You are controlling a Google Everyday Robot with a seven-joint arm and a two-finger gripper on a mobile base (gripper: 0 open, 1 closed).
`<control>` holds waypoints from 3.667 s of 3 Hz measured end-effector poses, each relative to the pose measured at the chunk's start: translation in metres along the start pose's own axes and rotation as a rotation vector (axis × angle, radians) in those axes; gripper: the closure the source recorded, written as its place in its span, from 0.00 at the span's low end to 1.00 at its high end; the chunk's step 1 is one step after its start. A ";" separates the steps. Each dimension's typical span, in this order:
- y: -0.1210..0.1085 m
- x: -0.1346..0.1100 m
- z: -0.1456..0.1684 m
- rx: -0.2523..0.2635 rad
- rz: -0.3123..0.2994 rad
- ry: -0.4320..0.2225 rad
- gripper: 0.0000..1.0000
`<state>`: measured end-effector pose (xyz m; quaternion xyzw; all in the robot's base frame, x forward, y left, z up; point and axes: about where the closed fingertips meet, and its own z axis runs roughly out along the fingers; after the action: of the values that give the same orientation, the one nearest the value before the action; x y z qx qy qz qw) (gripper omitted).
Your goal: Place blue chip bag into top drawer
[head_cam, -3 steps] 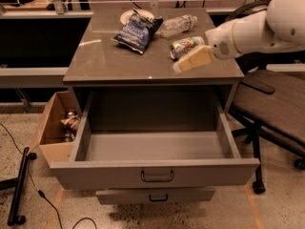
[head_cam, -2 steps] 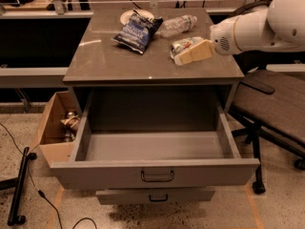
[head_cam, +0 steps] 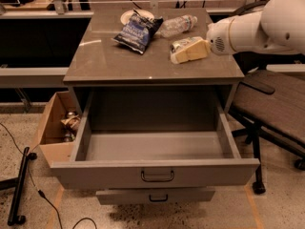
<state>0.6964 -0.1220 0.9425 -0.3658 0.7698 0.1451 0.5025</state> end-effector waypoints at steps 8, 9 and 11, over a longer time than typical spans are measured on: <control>-0.044 -0.033 0.291 0.110 0.207 -0.073 0.25; -0.042 -0.031 0.294 0.102 0.189 -0.060 0.48; -0.027 -0.044 0.219 0.033 0.095 -0.133 0.95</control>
Offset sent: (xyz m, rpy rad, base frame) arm 0.1488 0.1222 0.0144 0.1336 -0.1225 0.0363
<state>0.8719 0.0073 0.8857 -0.3101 0.7535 0.1803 0.5510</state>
